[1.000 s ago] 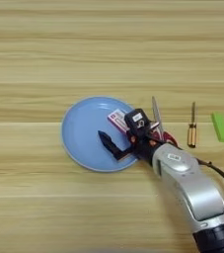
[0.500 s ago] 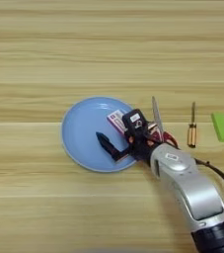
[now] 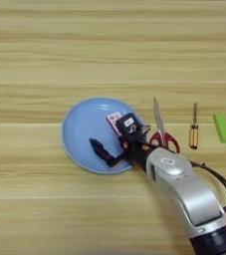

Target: Move the objects on the table

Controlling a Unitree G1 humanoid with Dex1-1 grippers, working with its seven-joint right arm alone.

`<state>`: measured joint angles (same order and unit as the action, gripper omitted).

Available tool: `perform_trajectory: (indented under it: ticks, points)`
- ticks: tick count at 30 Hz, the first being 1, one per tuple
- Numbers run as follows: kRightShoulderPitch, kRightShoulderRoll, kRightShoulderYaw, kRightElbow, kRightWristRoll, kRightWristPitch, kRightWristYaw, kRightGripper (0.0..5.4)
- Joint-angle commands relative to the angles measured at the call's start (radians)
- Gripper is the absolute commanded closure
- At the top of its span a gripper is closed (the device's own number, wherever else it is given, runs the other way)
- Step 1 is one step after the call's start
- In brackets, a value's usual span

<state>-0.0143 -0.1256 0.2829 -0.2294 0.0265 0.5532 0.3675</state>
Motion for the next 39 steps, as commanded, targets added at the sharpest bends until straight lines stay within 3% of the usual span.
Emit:
perform_trajectory:
  ticks: [1, 10, 16, 21, 39]
  points:
    - [-0.051, 0.007, -0.033, -0.034, 0.004, -0.041, -0.026, 0.06]
    - [-0.070, 0.006, -0.085, -0.025, -0.006, -0.069, -0.068, 0.06]
    - [-0.065, 0.008, -0.091, -0.075, 0.000, -0.058, -0.067, 0.06]
    - [-0.065, 0.013, -0.085, -0.034, 0.004, -0.058, -0.059, 0.06]
    - [-0.077, 0.030, -0.110, 0.043, 0.051, 0.035, -0.047, 0.06]
